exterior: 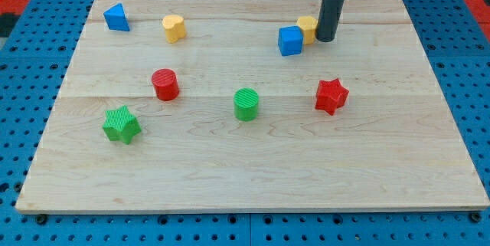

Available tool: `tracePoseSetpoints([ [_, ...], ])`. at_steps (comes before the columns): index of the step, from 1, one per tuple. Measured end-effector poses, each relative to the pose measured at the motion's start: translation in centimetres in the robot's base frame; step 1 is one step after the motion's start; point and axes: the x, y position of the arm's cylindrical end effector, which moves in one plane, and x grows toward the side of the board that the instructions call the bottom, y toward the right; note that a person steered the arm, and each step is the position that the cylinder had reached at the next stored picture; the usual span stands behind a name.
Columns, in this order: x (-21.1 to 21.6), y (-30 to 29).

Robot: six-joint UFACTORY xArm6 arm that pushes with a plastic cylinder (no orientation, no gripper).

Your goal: Push the blue cube and yellow hexagon towards the top right side of the board

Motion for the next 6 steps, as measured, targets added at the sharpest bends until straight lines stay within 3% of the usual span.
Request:
tracePoseSetpoints([
  [1, -0.9, 0.1],
  [3, 8.6, -1.8],
  [4, 6.0, -8.6],
  [5, 0.9, -6.7],
  [6, -1.2, -4.5],
])
